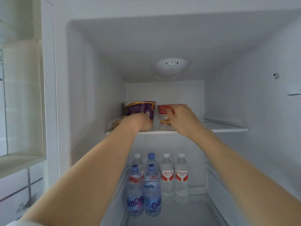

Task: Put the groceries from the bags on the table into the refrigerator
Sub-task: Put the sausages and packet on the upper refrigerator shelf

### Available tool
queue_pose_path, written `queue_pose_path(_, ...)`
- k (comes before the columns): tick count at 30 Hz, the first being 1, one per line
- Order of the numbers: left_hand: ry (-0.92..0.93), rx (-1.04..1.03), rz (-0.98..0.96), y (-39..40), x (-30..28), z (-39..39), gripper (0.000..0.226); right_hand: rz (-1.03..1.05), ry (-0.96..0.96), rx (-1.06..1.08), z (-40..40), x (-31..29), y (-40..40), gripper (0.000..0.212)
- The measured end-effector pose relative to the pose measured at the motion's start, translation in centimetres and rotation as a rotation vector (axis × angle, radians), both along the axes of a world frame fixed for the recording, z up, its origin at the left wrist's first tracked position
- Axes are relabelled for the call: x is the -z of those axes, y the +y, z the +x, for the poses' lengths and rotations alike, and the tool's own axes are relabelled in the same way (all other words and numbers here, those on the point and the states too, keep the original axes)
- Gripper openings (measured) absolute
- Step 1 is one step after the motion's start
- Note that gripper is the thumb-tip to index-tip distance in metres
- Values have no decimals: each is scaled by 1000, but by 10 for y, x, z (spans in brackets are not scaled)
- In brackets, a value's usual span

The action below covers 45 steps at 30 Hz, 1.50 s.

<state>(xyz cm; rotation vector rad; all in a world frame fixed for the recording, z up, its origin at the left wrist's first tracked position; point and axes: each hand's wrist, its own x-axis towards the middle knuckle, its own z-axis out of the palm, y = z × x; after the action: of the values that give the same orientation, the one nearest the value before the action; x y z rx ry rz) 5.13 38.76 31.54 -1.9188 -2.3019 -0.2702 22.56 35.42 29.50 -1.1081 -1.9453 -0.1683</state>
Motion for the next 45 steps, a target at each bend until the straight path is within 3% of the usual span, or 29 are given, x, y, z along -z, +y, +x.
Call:
queue_pose_path(3, 18, 25, 70, 30, 6, -12, 67, -37, -7, -8, 7, 3, -4, 32)
queue_pose_path(6, 25, 126, 157, -26, 0, 15, 39, -56, -55, -66, 9, 7, -6, 29)
queue_pose_path(10, -43, 178, 271, -42, 5, 15, 27, -36, -90, -171, 7, 11, -10, 27)
queue_pose_path(15, 11, 205, 141, -61, 7, 11, 27, -19, -66, -282, 7, 11, -13, 23)
queue_pose_path(19, 18, 178, 196, -66, 10, 10, 15, 36, -139, -224, 4, 17, -12, 23)
queue_pose_path(25, -59, 43, 358, -71, 19, 18, 52, 33, -118, -45, 1, 19, -15, 30)
queue_pose_path(28, -87, 70, 413, -74, 20, 22, 40, 30, -132, -30, -1, 20, -16, 30)
queue_pose_path(31, -162, 172, 610, -83, 22, 24, 28, 20, -115, -80, 2, 18, -21, 26)
queue_pose_path(35, -250, 183, 841, -99, 26, 22, 20, 75, 75, -163, 9, 20, -35, 30)
queue_pose_path(38, -281, 227, 879, -110, 31, 18, 19, 125, 200, -140, 21, 26, -50, 31)
queue_pose_path(45, -382, 427, 900, -181, 66, 42, 28, 151, 190, -22, 40, 52, -117, 27)
